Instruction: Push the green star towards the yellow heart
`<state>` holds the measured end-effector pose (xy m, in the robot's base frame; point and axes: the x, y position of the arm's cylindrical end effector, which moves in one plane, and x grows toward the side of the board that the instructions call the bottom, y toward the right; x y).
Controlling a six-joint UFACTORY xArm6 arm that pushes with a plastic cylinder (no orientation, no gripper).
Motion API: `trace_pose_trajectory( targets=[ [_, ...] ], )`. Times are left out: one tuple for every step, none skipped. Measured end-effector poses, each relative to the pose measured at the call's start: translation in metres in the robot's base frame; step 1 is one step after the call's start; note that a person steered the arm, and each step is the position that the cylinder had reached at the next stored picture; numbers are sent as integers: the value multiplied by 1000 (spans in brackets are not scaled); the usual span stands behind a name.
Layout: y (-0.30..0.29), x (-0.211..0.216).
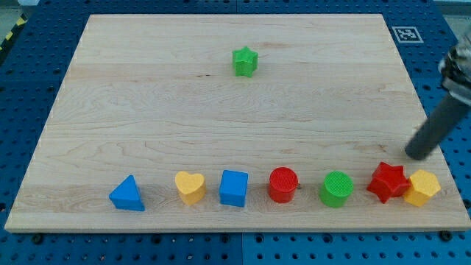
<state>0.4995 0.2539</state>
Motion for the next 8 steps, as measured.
trace_pose_trajectory(
  targets=[
    [-28,-79],
    [-102,-142],
    [-188,-182],
    [-209,-189],
    [-248,-190],
    [-283,-186],
    [-277,-175],
    [-250,-185]
  ],
)
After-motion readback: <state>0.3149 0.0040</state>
